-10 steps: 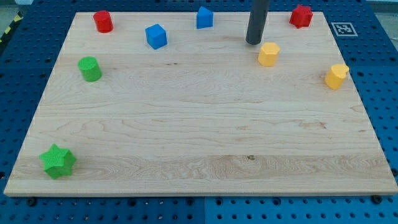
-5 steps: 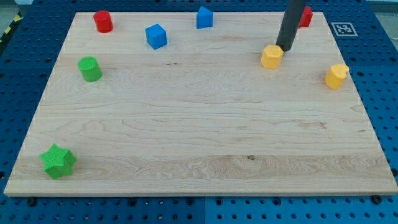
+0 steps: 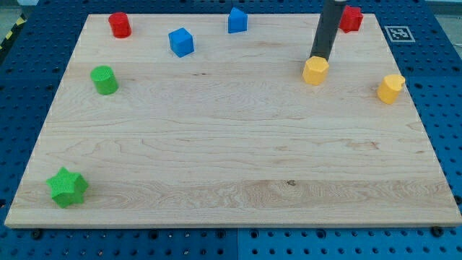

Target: Move the yellow hexagon to the bottom left diagonal of yellow heart

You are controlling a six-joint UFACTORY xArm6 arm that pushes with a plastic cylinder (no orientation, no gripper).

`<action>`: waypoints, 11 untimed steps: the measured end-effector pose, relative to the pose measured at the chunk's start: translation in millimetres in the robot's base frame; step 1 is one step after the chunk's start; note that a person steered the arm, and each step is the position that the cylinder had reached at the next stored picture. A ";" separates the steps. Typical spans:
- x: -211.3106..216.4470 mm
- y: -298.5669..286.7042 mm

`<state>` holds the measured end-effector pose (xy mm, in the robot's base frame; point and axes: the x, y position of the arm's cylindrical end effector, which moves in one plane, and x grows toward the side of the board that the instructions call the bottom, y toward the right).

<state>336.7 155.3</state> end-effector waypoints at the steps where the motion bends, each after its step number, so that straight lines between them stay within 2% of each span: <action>1: 17.2 0.0; 4: 43.6 -30.6; 9: 133.2 -83.0; 11: 158.7 -84.5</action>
<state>495.4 70.7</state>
